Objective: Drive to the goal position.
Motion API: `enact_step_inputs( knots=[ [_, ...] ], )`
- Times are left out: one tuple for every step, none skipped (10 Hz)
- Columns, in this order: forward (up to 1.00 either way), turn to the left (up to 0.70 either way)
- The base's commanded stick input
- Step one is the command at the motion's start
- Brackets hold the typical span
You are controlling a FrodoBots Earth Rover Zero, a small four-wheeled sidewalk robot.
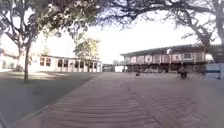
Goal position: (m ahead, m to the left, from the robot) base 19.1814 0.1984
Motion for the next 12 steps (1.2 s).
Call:
enact_step_inputs(
  knots=[
    [0.70,0.00],
    [0.70,0.00],
    [0.70,0.00],
    [0.70,0.00],
    [0.70,0.00],
    [0.70,0.00],
    [0.70,0.00],
    [0.70,0.00],
    [0.70,0.00],
    [0.70,0.00],
    [0.70,0.00],
    [0.70,0.00]
  ],
)
